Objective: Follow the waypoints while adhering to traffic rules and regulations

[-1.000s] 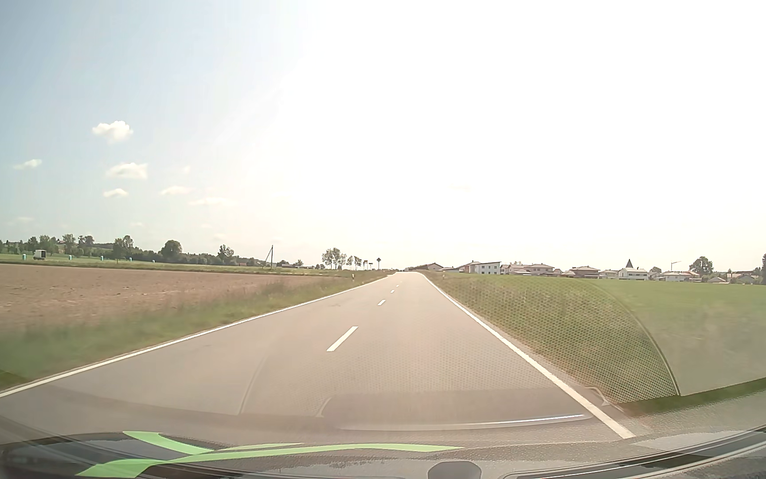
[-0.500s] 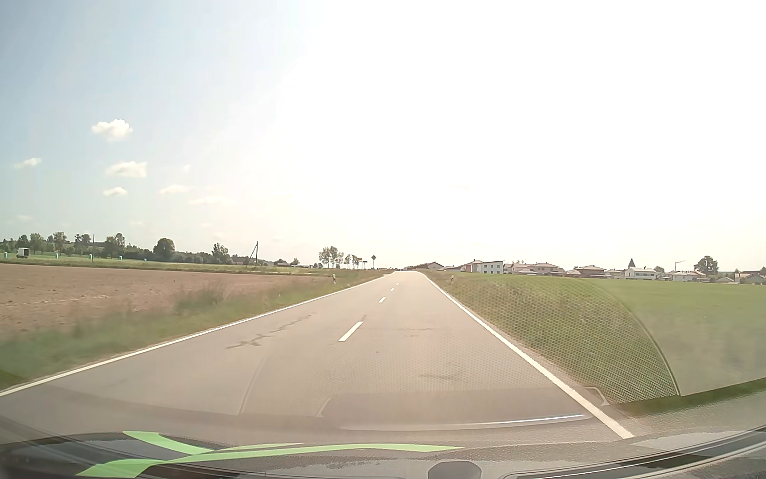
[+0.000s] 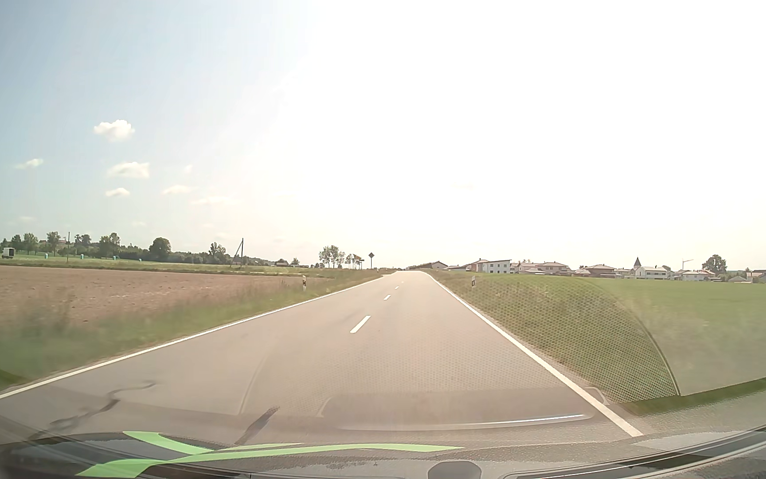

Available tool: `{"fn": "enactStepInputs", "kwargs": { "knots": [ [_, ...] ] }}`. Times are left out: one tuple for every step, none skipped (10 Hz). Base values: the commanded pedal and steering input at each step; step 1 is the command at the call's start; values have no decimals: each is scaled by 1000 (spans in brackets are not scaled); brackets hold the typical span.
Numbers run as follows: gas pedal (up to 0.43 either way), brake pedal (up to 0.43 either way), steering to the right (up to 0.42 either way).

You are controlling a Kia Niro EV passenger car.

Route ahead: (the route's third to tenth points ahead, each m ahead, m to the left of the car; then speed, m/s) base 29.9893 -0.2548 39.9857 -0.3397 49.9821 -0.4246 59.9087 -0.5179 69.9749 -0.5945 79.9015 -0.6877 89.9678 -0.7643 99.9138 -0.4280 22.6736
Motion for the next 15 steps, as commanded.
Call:
{"fn": "enactStepInputs", "kwargs": {
  "knots": [
    [0,0,-2],
    [0,0,-1],
    [0,0,-1],
    [0,0,0],
    [0,0,0],
    [0,0,1],
    [0,0,1],
    [0,0,1],
    [0,0,2],
    [0,0,2],
    [8,0,2],
    [8,0,2],
    [8,0,2],
    [8,0,3],
    [8,0,3]
  ]
}}
